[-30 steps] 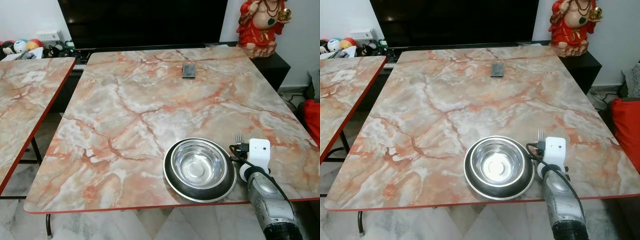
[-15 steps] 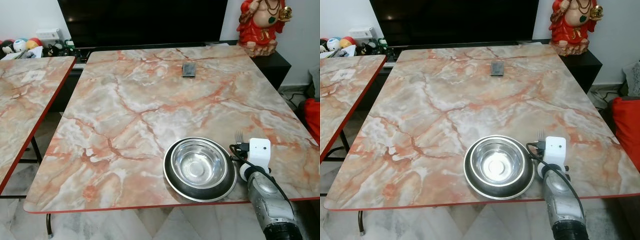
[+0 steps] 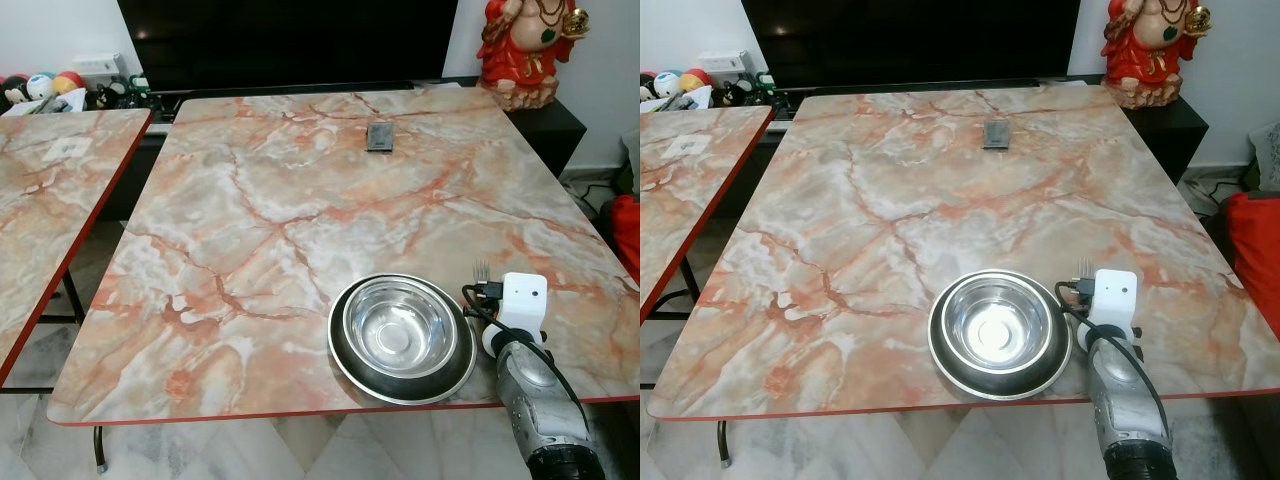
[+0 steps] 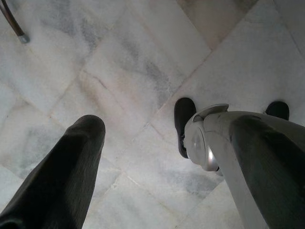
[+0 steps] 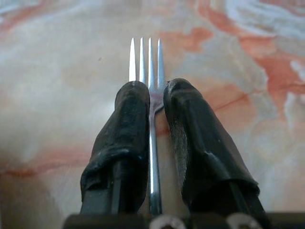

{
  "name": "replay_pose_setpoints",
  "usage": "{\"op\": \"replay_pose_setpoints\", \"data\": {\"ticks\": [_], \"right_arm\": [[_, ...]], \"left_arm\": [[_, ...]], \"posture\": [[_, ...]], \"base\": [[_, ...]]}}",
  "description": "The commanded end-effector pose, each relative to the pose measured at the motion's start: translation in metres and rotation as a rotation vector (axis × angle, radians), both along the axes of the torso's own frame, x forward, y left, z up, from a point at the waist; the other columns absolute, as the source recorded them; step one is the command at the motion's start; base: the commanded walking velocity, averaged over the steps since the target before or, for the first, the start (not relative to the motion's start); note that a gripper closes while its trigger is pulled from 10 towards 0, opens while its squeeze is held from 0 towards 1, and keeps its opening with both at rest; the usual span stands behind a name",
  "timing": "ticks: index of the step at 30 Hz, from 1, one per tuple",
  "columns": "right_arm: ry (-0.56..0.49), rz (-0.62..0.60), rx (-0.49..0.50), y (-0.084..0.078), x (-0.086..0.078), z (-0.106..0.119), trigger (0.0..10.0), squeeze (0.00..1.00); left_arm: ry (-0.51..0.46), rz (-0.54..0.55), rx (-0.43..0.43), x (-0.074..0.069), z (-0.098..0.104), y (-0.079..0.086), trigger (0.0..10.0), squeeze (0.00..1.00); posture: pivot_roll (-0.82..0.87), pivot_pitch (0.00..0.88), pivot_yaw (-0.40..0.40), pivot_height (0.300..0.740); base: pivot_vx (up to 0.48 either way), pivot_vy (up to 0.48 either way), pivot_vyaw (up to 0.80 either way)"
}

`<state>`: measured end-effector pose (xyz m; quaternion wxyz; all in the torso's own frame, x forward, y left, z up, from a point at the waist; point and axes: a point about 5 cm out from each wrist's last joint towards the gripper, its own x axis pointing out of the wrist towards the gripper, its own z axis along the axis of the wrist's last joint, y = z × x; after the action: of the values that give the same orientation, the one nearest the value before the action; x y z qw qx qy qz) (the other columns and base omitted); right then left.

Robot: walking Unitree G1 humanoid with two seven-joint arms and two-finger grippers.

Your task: Setting the table

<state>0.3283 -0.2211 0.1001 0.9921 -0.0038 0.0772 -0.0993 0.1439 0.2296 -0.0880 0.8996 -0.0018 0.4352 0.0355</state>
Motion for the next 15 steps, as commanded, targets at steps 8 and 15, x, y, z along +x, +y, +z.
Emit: {"op": "replay_pose_setpoints", "data": {"ticks": [8, 15], "right_arm": [[-0.224, -0.019, -0.051, -0.001, 0.0, 0.034, 10.0, 0.0], [-0.335, 0.004, -0.066, 0.003, -0.004, 0.05, 10.0, 0.0]], "left_arm": [[0.037, -0.009, 0.005, -0.01, -0.004, 0.0, 10.0, 0.0], [0.034, -0.003, 0.01, -0.007, -0.003, -0.001, 10.0, 0.0]], "posture": [[-0.01, 0.126, 0.048, 0.74], [-0.02, 0.081, 0.042, 0.74]], "base": [[0.0, 0.0, 0.0], [0.0, 0.0, 0.0]]}}
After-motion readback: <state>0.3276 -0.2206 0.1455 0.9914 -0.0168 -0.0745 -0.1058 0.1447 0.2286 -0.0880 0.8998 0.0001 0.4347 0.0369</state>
